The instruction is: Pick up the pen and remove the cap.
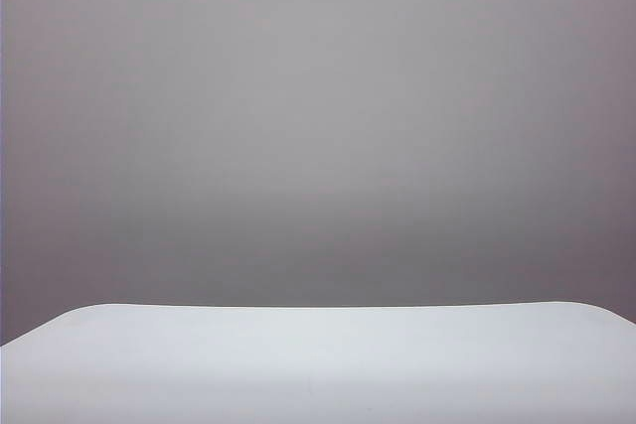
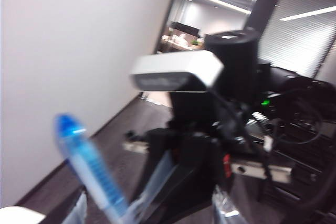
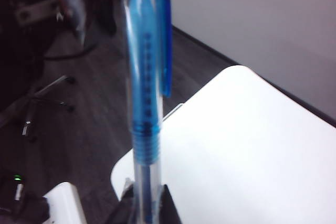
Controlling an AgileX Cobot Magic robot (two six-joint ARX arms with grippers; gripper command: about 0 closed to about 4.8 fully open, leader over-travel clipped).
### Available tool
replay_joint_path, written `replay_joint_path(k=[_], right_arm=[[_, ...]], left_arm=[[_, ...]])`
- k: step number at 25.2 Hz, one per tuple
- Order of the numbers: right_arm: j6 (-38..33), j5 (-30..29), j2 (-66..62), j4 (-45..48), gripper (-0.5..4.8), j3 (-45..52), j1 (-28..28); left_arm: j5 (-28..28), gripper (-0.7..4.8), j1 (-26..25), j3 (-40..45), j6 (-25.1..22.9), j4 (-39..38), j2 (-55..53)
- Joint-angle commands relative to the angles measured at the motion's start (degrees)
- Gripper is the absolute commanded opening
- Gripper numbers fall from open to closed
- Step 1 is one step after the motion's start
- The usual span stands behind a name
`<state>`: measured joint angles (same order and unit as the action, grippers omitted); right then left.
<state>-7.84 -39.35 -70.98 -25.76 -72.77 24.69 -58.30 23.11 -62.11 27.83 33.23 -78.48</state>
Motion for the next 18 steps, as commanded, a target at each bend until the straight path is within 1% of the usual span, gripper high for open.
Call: replay_joint_path(k=[1, 3, 4, 6, 9, 10, 11, 12, 14, 18], right_arm=[[-1.51, -2.36, 0.26, 3.32, -0.02, -0.33, 0.74], [-1.49, -2.71, 0.26, 4.17, -0.01, -0.33, 1.18], [-1.49, -3.06, 0.26, 4.57, -0.01, -0.33, 1.6], [-1.46, -2.97, 0.11, 4.57, -0.02, -0.31, 3.58], [-0.92, -2.75, 0.07, 3.89, -0.01, -0.26, 4.2], [-0.61, -2.47, -0.2, 3.19, -0.01, -0.24, 4.2], [0.48, -1.29, -0.24, 1.88, -0.01, -0.22, 4.17], [2.19, 0.5, -0.24, 0.5, -0.01, -0.22, 4.17], [2.38, 1.66, -0.26, -0.57, -0.01, -0.22, 4.2], [2.38, 1.92, -0.31, -0.96, -0.01, -0.22, 4.2]], left_arm=[[2.1, 3.11, 2.19, -0.22, 0.46, 0.74, -1.51], [3.32, 3.11, 3.41, -0.22, 1.4, 0.74, -2.75], [4.79, 3.11, 3.72, -0.22, 1.62, 0.74, -4.09], [6.71, 3.11, 4.37, -0.22, 2.86, 0.81, -5.92], [6.6, 3.1, 4.37, -0.22, 3.1, 2.34, -6.78], [5.88, 3.1, 4.35, -0.22, 4.61, 4.48, -6.75], [5.49, 3.1, 4.31, -0.22, 7.23, 7.56, -6.75], [5.44, 3.1, 4.31, -0.22, 8.39, 9.92, -6.75], [5.55, 3.1, 4.31, -0.22, 9.11, 11.04, -6.75], [5.55, 3.09, 4.31, -0.22, 9.07, 10.97, -6.78]])
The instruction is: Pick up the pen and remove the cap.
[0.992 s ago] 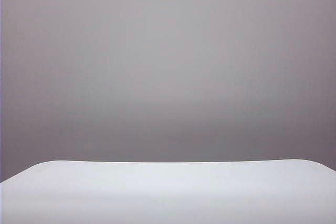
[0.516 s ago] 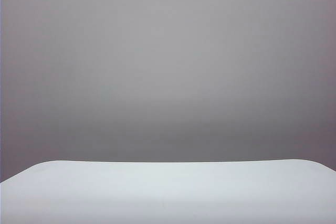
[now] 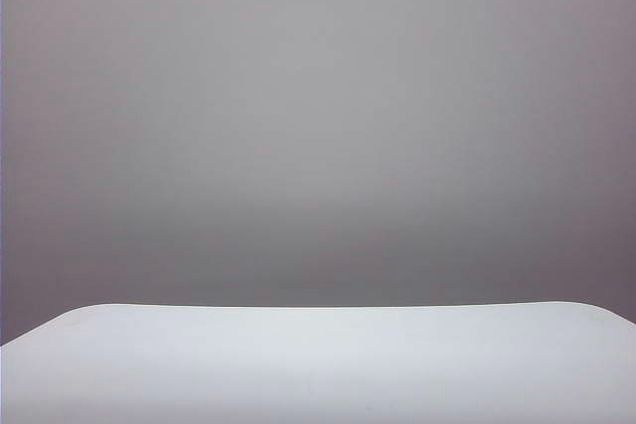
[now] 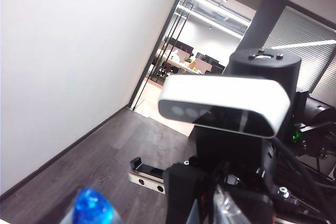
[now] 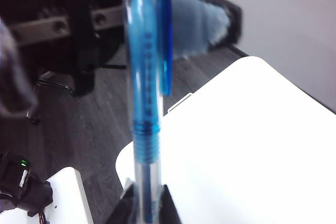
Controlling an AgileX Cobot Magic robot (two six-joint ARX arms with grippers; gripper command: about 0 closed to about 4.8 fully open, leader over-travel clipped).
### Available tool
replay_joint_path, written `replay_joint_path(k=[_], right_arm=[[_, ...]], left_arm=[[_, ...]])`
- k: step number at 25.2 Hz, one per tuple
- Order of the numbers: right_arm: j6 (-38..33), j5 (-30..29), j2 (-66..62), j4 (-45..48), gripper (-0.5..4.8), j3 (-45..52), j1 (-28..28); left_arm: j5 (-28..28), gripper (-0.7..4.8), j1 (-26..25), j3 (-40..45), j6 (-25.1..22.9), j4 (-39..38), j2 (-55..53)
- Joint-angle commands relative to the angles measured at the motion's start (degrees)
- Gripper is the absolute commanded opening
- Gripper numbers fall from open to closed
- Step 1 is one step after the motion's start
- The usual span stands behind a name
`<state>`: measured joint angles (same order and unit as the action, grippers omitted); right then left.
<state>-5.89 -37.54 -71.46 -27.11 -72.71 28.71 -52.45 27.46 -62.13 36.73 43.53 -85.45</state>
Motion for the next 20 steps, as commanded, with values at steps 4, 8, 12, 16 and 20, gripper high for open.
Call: replay_joint_path(k=[4, 8, 12, 16, 20], right_arm=[[0.42, 0.2, 0.2, 0.37, -0.01, -0.28, 0.17], [0.42, 0.17, 0.2, 0.42, -0.01, -0.28, 0.17], [0.42, 0.2, 0.2, 0.5, -0.01, -0.28, 0.17], [0.42, 0.37, 0.17, 0.81, 0.3, -0.28, 0.17], [0.39, 0.28, 0.07, 2.03, 2.4, -0.28, 0.2]], left_arm=[[-0.13, 2.48, -0.07, -0.2, -0.09, 0.66, 0.2], [0.2, 1.69, -0.42, -0.2, -0.33, 0.44, 0.2], [0.13, 0.4, -0.46, -0.2, -1.2, -0.02, 0.2], [-0.11, -0.06, -0.39, -0.2, -1.27, -0.22, 0.13], [-0.07, -0.06, -0.37, -0.2, -0.02, -0.13, 0.13]])
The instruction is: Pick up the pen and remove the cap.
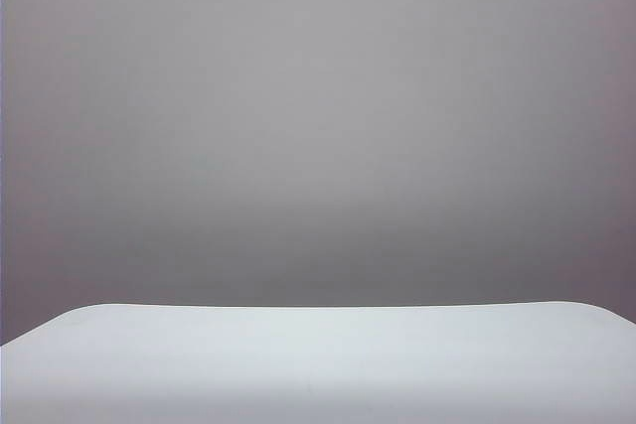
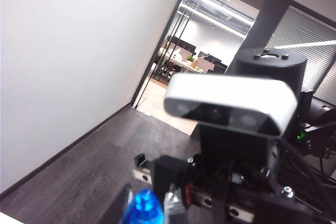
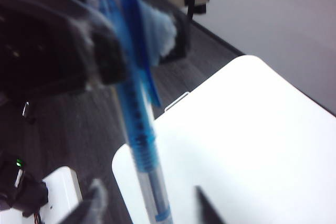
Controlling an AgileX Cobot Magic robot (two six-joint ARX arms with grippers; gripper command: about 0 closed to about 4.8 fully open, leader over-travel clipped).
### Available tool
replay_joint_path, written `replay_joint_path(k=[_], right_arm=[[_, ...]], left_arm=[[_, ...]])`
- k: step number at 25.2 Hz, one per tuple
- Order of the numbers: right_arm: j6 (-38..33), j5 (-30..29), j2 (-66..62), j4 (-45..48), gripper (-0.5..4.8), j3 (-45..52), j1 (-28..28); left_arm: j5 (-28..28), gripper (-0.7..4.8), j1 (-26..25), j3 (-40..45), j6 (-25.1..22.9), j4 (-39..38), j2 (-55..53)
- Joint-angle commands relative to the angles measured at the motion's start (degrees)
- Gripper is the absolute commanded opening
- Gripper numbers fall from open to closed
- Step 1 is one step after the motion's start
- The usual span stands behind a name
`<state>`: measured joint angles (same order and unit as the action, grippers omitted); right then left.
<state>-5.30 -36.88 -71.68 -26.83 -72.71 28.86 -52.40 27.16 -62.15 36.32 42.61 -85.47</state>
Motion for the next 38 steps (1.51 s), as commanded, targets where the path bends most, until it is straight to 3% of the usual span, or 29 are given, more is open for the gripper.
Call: replay_joint_path(k=[1, 11, 17, 21, 23, 30, 34, 38], right_arm=[[-0.22, -0.48, 0.24, 2.05, 2.44, -0.28, 0.07], [-0.22, -3.96, -2.89, 3.41, 2.43, -0.28, 1.57], [1.01, -3.98, -3.96, 0.83, 2.41, -0.28, 2.25], [1.09, -4.72, -3.96, -1.09, 2.36, -0.28, 2.23], [1.09, -6.16, -4.0, -0.28, 2.2, -0.28, 2.49], [1.09, -6.34, -4.22, 2.08, 2.2, -0.28, 3.06], [1.09, -6.73, -4.22, 1.97, 1.45, -0.28, 3.06], [1.09, -6.75, -4.22, 1.99, 1.38, -0.28, 3.08]], left_arm=[[-0.13, -0.06, -0.04, -0.17, 0.39, 0.79, 0.15], [-0.48, -0.06, -0.04, -0.17, 2.8, 1.25, 0.15], [-4.5, -0.06, -0.5, -0.17, 3.19, -0.17, 0.15], [-5.86, -0.06, -3.52, -0.17, 4.92, -1.38, 0.15], [-8.44, -0.06, -4.37, -0.17, 6.16, -1.38, 0.15], [-9.64, -0.05, -4.2, -0.17, 7.3, -1.36, 0.15], [-10.45, -0.05, -4.24, -0.17, 8.87, -0.42, 0.15], [-10.69, -0.05, -4.22, -0.17, 11.17, 2.08, 0.15]])
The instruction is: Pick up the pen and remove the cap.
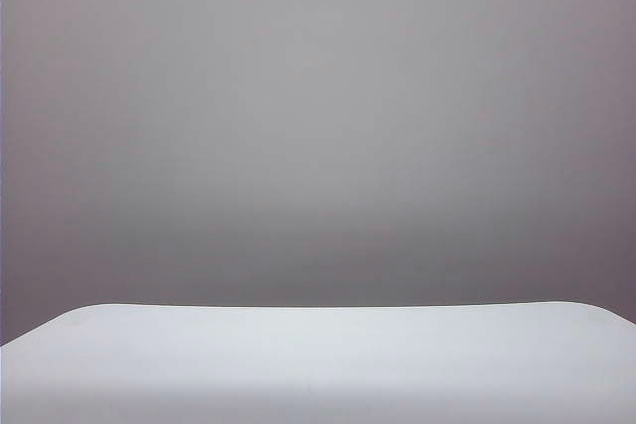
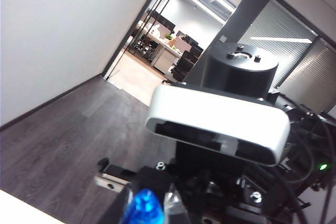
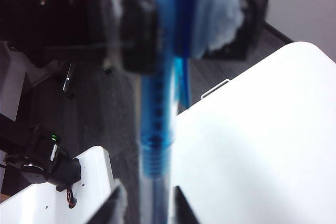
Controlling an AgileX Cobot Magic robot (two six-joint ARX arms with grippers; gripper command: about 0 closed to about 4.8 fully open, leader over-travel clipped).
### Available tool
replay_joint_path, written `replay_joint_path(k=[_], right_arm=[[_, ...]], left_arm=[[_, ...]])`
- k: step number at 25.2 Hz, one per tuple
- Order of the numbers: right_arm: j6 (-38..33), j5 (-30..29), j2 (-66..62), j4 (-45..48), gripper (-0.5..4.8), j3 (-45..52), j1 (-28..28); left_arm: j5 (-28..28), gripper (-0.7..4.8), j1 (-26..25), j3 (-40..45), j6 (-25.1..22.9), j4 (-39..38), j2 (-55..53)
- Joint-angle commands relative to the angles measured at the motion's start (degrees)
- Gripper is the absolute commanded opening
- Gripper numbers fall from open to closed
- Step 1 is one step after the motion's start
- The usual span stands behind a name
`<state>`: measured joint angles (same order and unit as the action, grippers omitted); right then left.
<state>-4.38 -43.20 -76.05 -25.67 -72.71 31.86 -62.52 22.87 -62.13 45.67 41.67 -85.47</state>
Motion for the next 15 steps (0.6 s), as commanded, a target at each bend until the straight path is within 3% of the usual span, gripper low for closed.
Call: replay_joint_path(k=[1, 8, 9, 10, 15], right_arm=[[0.2, -0.44, 0.15, 0.9, 1.38, -0.28, 0.33], [0.17, -0.87, 0.15, 2.38, 1.32, -0.28, 0.72], [0.15, -0.87, 0.15, 2.27, 0.95, -0.28, 0.76], [0.17, -0.87, 0.15, 1.95, 0.26, -0.28, 0.76], [0.17, -0.94, 0.15, 1.92, -0.01, -0.28, 0.76]], left_arm=[[-0.55, -0.05, 0.09, -0.2, 2.38, 3.48, 0.15], [-1.03, -0.05, 0.09, -0.17, 4.31, 3.37, 0.15], [-1.18, -0.05, 0.11, -0.17, 4.35, 3.39, 0.15], [-1.31, -0.05, 0.15, -0.17, 4.55, 3.39, 0.15], [-2.71, -0.05, 0.15, -0.17, 5.57, 3.41, 0.15]])
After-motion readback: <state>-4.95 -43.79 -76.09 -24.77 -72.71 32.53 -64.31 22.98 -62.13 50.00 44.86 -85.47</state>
